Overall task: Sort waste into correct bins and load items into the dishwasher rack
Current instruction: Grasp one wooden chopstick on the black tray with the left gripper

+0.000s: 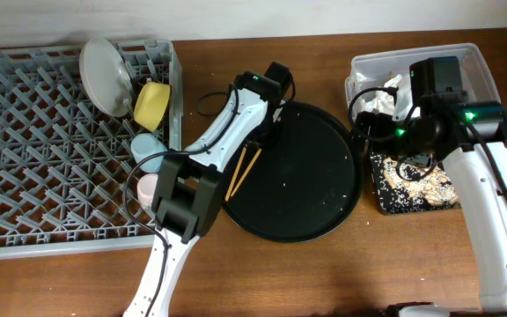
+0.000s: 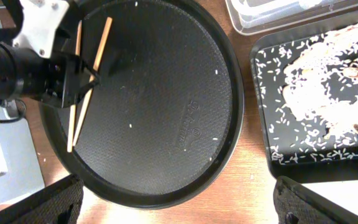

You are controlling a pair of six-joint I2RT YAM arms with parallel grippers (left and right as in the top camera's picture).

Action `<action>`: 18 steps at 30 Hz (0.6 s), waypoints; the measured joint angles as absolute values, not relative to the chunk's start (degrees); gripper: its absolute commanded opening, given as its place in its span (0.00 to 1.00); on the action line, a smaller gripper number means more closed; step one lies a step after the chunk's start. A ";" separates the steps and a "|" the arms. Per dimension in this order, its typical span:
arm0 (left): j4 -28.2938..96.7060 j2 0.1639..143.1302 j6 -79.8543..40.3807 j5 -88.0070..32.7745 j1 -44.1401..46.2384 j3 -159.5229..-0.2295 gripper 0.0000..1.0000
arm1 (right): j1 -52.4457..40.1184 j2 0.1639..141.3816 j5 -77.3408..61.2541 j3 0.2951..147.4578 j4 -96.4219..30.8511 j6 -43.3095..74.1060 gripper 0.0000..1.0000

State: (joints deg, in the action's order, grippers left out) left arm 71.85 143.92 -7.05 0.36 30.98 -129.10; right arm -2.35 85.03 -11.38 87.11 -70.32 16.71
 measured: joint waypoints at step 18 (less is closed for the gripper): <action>67.83 143.17 -6.46 0.62 32.21 -124.46 0.01 | -2.35 85.03 -11.38 87.11 -70.37 16.69 0.98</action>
State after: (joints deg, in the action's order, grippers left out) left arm 67.83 143.17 -6.46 0.62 32.21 -124.46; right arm -2.35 85.03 -11.38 87.11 -70.37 16.69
